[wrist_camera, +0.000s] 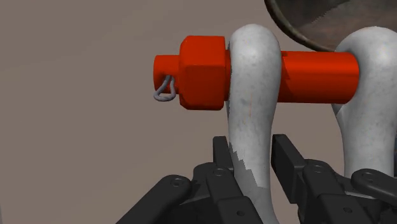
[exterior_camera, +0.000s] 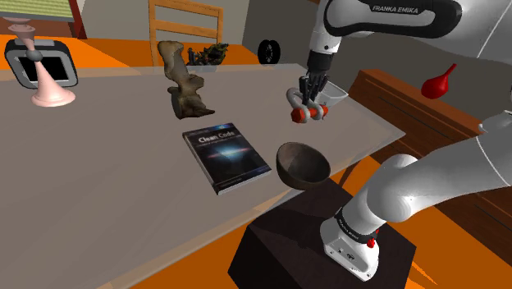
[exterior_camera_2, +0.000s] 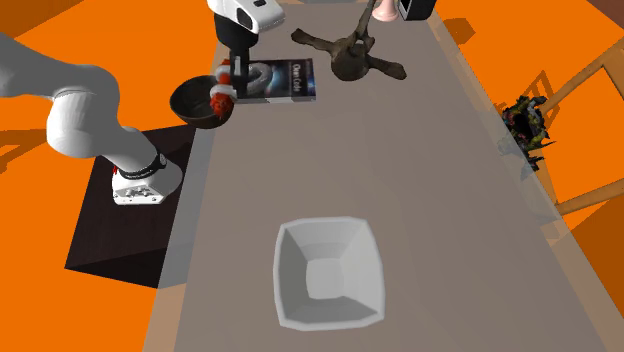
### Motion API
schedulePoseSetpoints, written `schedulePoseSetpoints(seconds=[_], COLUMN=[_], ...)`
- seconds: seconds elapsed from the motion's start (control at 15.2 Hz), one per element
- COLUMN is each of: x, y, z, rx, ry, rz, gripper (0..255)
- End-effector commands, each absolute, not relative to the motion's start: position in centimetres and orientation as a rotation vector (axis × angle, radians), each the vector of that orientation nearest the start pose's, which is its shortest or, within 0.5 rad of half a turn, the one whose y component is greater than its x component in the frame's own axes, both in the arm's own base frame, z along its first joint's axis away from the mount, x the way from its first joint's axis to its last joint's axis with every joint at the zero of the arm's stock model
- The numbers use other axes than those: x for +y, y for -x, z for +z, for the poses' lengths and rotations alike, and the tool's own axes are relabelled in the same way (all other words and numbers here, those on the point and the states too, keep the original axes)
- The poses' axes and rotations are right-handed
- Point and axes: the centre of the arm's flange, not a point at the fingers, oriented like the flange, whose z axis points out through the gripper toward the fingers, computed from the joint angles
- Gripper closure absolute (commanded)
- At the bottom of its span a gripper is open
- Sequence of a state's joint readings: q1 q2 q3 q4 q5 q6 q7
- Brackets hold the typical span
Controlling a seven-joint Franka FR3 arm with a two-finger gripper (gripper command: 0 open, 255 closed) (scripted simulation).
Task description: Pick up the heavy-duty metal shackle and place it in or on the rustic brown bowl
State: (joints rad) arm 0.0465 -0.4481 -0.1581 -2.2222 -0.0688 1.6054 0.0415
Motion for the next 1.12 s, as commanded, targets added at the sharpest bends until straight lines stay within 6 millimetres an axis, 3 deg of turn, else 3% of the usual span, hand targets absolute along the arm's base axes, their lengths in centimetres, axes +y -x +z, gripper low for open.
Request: schedulePoseSetpoints(seconds=[0.0,0.73,1.06], x=[-4.4,5.3,6.0], y=[-37.4,-26.6,-25.9], z=[53.5,54.0,51.9], rx=[0.195,0.195,0.195], ry=[3.12,3.12,3.12], rz=[0.271,0.271,0.271], gripper=[255,255,255])
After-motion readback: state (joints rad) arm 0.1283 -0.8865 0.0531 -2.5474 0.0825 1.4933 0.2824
